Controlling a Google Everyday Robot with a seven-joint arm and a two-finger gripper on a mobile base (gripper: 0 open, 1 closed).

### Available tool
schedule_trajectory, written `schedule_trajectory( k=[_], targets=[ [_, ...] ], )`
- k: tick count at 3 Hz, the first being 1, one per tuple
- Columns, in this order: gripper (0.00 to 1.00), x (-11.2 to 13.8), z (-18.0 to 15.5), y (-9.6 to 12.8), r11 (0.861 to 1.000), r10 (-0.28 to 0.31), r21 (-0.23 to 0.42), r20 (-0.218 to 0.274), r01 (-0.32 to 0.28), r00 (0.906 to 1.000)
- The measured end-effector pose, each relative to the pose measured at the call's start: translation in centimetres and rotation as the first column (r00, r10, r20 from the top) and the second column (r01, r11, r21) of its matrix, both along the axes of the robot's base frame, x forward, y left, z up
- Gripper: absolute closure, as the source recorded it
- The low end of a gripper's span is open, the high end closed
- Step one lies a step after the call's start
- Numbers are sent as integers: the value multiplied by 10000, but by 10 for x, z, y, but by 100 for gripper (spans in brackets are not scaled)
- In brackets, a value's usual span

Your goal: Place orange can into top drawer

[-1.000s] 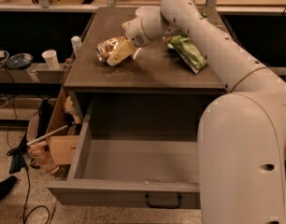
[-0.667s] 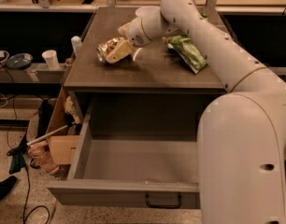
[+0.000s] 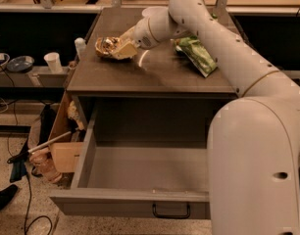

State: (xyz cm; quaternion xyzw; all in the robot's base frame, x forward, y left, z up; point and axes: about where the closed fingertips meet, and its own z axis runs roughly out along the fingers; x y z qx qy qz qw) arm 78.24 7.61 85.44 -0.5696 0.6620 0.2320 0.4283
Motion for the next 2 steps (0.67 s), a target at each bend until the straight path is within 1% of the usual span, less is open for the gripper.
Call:
schedule_trajectory(
  k=[1,2],
  targets=[
    [88,0,0,0,10000,1,0,-1,-1,10000],
    [100,0,0,0,10000,1,0,-1,-1,10000]
  ],
)
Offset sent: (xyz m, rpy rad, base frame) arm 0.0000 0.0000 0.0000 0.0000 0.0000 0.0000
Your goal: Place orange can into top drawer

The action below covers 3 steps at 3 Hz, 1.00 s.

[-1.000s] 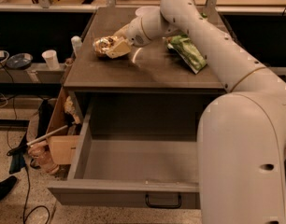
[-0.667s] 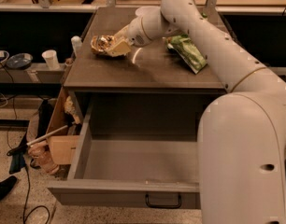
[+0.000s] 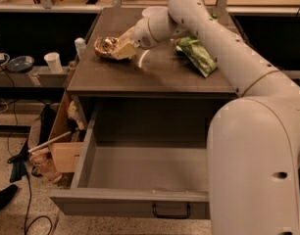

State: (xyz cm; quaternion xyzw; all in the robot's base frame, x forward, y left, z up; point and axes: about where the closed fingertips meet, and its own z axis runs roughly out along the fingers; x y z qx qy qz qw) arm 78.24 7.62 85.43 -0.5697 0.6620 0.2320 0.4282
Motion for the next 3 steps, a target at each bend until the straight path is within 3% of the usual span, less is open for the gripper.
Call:
schedule_trajectory(
  k=[2,3],
  targets=[
    [100,5,5,6,9999,83,57,116,-84,9999],
    [100,5,32,-10,9995,-307,65,557,304,9980]
  ],
)
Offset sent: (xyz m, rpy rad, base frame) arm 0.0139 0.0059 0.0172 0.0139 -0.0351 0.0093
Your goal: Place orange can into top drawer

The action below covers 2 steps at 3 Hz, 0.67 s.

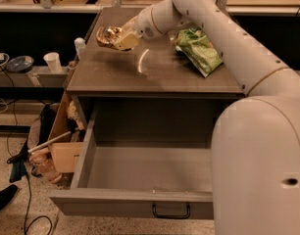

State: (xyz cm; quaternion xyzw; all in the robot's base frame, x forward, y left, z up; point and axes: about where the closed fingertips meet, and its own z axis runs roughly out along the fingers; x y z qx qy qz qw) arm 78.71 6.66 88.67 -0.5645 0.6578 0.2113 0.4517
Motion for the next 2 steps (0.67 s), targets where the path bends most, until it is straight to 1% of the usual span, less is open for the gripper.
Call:
schedule_trajectory(
  k=[1,2],
  targets=[
    [100,-4,14,-13,9996,-286,-70,211,287,9994],
    [100,-31,32,-40,9949,-981,-180,389,989,9944]
  ],
)
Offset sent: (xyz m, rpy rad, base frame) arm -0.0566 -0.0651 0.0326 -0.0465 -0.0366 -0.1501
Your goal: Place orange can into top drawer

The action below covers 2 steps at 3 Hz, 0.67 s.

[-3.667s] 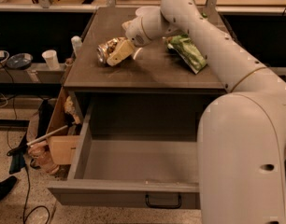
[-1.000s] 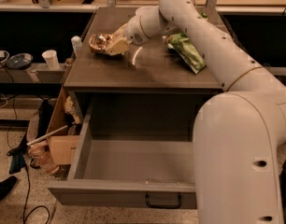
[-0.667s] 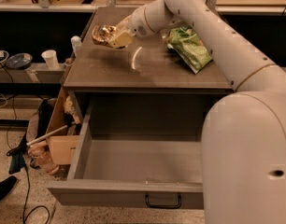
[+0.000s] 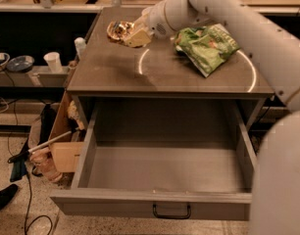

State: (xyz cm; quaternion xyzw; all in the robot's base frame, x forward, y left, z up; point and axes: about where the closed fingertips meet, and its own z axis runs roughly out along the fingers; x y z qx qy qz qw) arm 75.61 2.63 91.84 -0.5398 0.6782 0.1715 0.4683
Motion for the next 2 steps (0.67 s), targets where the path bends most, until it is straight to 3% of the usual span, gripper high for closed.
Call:
schedule_trajectory(
  k=[1,2],
  targets=[
    [100,-30,1,-11,9993,-310,-190,-110,308,9995],
    [100,-102,4,-22,9942,-975,-514,-652,943,9931]
  ],
)
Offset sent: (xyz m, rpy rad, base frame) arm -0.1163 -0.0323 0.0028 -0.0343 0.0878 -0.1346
